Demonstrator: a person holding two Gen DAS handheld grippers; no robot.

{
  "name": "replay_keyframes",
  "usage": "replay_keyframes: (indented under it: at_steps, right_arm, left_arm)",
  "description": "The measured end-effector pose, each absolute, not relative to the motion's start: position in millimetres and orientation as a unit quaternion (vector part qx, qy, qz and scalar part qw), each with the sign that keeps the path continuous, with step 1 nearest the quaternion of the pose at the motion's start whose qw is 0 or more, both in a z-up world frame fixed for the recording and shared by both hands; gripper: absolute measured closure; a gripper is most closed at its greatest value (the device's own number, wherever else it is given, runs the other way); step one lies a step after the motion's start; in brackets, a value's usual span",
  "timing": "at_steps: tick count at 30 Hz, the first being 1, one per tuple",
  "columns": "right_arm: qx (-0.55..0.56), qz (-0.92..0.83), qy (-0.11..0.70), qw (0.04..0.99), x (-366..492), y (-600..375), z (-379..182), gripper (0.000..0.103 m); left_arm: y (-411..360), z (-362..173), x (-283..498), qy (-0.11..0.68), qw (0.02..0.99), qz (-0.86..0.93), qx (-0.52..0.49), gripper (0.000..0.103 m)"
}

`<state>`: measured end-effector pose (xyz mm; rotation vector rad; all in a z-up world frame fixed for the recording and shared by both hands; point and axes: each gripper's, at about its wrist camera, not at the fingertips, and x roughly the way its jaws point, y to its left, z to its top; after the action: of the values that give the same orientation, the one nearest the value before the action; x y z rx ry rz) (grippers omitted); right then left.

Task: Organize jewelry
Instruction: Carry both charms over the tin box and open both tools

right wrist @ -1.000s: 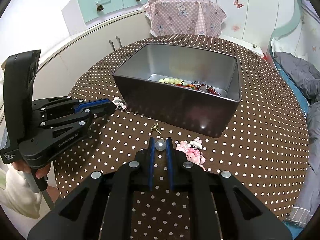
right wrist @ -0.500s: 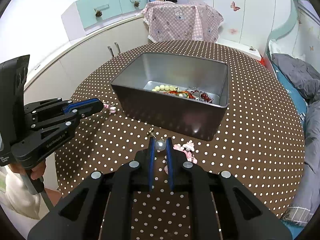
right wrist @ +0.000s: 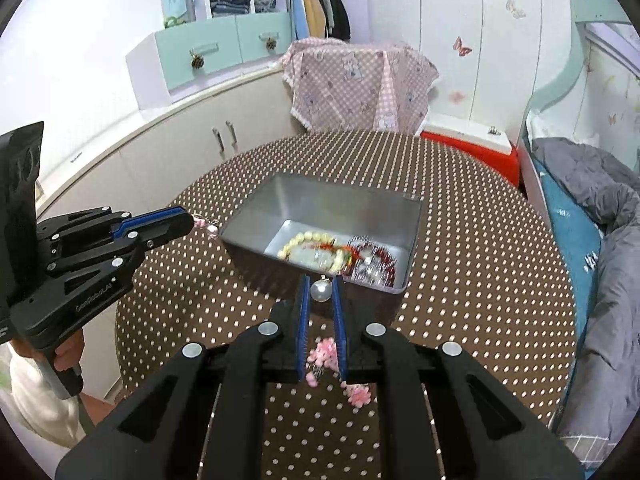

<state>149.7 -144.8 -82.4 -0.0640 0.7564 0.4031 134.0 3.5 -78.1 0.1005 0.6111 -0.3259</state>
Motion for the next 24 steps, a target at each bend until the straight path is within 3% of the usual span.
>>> replay_keyframes:
  at_steps: [18, 22, 24]
  right_arm:
    - [-0.031, 0.198, 0.357, 0.912, 181.7, -145.7, -75.2, 0.092]
    - [-0.02, 0.189, 0.358, 0.914, 185.7, -153.6, -75.2, 0.082]
    - [-0.017, 0.178, 0.361, 0.915, 187.5, -158.8, -75.9, 0.065]
  left_arm:
    - [-32.9, -76.4, 154.6, 0.294, 0.934, -0.195, 0.059, 0.096]
    - [-31.7, -82.3, 163.5, 0.318, 0.927, -0.192, 0.052, 0.096]
    - [-30.0, -84.2, 166.4, 0.326, 0.926, -0.186, 0.048, 0.096]
